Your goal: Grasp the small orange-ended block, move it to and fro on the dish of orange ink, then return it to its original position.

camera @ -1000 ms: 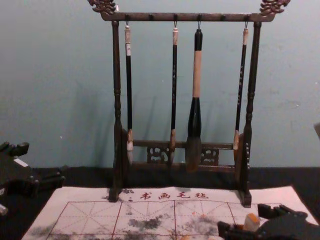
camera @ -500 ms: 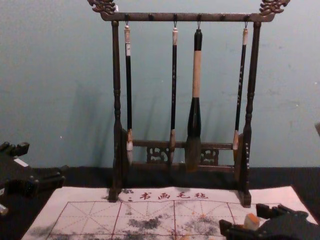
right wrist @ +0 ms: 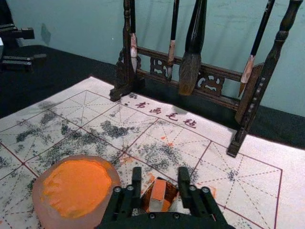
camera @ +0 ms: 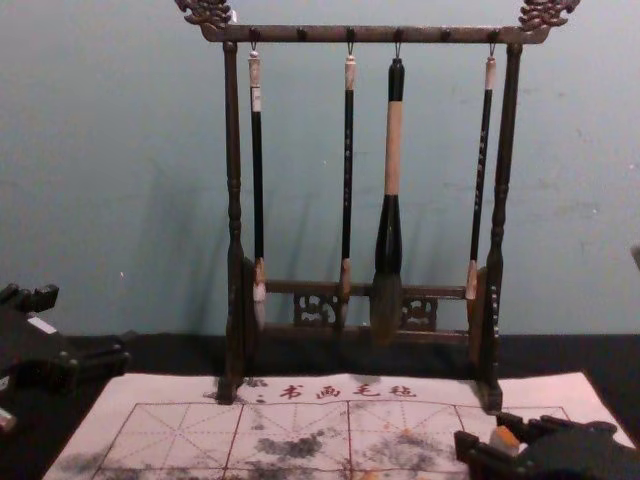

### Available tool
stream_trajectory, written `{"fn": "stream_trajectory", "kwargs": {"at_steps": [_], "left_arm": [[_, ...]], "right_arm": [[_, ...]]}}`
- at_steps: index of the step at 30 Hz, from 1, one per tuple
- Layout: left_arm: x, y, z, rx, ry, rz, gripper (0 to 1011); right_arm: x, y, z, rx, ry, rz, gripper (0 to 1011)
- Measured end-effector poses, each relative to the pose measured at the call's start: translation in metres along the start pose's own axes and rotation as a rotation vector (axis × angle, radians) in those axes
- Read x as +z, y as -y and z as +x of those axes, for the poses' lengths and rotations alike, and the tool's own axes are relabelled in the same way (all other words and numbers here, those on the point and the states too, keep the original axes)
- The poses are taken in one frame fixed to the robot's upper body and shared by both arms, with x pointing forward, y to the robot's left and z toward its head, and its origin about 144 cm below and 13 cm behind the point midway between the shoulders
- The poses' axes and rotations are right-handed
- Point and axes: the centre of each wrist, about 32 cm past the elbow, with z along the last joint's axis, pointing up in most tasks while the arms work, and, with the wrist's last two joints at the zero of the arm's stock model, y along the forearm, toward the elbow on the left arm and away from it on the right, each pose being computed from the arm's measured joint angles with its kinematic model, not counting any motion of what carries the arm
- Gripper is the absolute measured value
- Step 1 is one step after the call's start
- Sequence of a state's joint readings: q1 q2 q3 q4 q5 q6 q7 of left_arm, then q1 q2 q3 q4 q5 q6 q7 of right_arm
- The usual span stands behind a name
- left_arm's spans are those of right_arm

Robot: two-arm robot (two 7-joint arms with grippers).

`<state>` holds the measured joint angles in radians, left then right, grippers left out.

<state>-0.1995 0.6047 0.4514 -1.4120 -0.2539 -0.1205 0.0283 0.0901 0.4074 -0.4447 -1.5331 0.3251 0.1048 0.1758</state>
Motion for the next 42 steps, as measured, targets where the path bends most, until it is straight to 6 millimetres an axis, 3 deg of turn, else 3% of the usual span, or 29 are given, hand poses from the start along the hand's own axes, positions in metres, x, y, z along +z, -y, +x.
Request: {"fn": "stream_trajectory", "kwargs": {"at_steps": [8, 13, 22, 27, 42], "left_arm": [[0.0, 0.0, 0.0, 0.0, 0.0, 0.0, 1001], [0.0, 0.0, 0.0, 0.0, 0.0, 0.0, 1001], [0.0, 0.0, 0.0, 0.0, 0.0, 0.0, 1001], [0.0, 0.0, 0.0, 0.0, 0.0, 0.0, 1001], [0.0, 0.0, 0.0, 0.0, 0.0, 0.0, 1001]], "right_arm": [[0.0, 0.0, 0.0, 0.0, -0.001, 0.001, 207], [0.0, 0.0, 0.0, 0.0, -0.002, 0.001, 122], [0.003, 0.002, 0.001, 0.023, -0.013, 0.022, 114], [0.014, 0.005, 0.007, 0.039, 0.011, 0.045, 114], [0.072, 0.006, 0.05, 0.226, 0.223, 0.164, 114]]}}
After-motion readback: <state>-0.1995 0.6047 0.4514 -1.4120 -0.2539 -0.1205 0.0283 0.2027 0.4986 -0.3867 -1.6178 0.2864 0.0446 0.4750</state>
